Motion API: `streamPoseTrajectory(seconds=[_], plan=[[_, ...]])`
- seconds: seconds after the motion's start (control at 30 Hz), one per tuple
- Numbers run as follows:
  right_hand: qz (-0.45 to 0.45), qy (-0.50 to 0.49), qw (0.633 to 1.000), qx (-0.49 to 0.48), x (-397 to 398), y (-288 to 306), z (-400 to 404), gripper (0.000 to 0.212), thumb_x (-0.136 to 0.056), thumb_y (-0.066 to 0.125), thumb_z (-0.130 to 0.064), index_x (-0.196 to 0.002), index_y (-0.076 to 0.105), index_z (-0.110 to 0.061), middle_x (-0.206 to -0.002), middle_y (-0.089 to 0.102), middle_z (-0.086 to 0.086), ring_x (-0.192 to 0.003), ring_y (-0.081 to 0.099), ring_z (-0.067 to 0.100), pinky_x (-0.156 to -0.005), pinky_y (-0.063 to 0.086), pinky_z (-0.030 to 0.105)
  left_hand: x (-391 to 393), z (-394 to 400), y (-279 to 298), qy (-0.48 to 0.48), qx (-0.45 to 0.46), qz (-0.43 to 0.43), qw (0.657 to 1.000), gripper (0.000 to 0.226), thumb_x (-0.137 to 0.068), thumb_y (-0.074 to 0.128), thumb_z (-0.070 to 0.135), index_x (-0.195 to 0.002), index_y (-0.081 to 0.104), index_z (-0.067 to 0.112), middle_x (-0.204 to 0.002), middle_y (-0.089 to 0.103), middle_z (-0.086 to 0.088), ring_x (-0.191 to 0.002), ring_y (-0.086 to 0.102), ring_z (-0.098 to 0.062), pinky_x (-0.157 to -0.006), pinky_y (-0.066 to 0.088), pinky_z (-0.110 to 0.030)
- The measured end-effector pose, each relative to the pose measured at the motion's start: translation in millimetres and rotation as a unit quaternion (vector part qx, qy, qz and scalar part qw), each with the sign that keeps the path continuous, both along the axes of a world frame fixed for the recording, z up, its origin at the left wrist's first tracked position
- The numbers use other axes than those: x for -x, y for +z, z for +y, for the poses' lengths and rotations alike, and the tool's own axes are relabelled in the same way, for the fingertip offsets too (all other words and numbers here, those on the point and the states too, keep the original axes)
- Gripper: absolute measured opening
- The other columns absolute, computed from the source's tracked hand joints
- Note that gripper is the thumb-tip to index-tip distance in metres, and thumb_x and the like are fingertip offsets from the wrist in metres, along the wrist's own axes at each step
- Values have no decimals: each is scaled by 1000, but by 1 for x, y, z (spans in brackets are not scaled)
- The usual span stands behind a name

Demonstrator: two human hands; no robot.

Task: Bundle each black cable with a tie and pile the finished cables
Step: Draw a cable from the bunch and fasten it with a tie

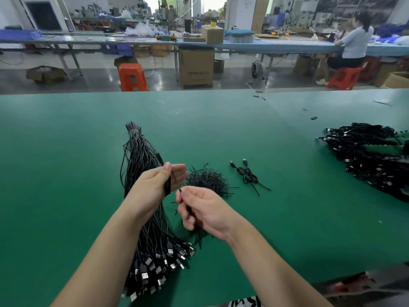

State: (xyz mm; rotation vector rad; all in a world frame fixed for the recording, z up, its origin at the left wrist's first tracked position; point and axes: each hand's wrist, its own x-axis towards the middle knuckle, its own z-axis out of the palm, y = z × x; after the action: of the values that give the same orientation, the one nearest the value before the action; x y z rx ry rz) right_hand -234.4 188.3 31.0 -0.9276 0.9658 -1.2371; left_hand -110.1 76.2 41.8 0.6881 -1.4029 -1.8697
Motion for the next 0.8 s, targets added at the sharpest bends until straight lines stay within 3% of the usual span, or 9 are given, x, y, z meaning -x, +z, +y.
streamPoseTrajectory(seconds=[0.17,0.27,0.37,0.47,0.53,0.6,0.67,0.73,0.8], plan=[[136,-24,990,6,-6,-12,2,29,-108,44,-15,-86,63,-16,-70,69,-2,-65,65,14,-64,54,22,12,7,3,79,-78,68,992,47,-109,32,28,-113,62,-8,-113,71,-22,-109,69,-32,-93,57,-37],[205,-60,977,19,6,-18,0,28,-107,45,-15,-86,64,-18,-77,73,-1,-78,69,13,-78,54,24,12,10,10,58,-153,119,979,40,-107,37,26,-101,64,-2,-95,75,-15,-79,73,-21,-66,59,-28],[270,-82,958,49,16,-21,-3,26,-106,47,-15,-87,65,-20,-82,75,-2,-86,70,11,-95,53,34,12,16,15,27,-185,153,970,28,-97,49,25,-84,66,7,-75,62,-4,-53,48,-11,-48,45,-22],[340,-84,935,61,20,-20,-3,24,-102,51,-23,-88,70,-24,-88,77,-12,-90,70,4,-93,50,24,13,18,17,6,-179,149,972,25,-92,52,27,-79,64,10,-71,55,-3,-51,40,-10,-45,39,-21],[387,-85,916,59,23,-19,-4,18,-96,56,-36,-94,73,-30,-92,75,-20,-90,69,1,-90,51,25,13,19,16,-7,-157,137,978,30,-92,52,27,-74,68,10,-71,56,-4,-52,41,-10,-46,40,-21],[362,-88,926,57,22,-15,-5,17,-87,66,-44,-104,69,-39,-94,71,-28,-89,67,-4,-87,50,17,12,20,16,-18,-136,126,982,33,-93,52,26,-70,70,11,-72,59,-7,-54,47,-13,-49,45,-24],[273,-93,956,57,19,-12,-8,37,-79,78,-41,-112,63,-42,-86,64,-28,-83,62,-5,-89,47,17,13,23,16,-32,-125,102,986,34,-92,54,27,-68,70,11,-76,64,-12,-58,56,-18,-56,53,-28],[195,-102,973,64,17,-11,-10,47,-75,84,-30,-117,63,-37,-73,51,-24,-74,51,-4,-91,44,18,15,26,16,-59,-122,83,987,34,-92,55,27,-68,71,10,-80,69,-18,-65,66,-25,-64,59,-32],[170,-107,978,62,16,-12,-11,40,-76,83,-17,-112,66,-22,-64,41,-22,-66,44,-4,-88,43,16,16,28,16,-90,-114,78,986,35,-94,52,24,-70,72,8,-92,71,-25,-80,72,-32,-74,61,-36]])
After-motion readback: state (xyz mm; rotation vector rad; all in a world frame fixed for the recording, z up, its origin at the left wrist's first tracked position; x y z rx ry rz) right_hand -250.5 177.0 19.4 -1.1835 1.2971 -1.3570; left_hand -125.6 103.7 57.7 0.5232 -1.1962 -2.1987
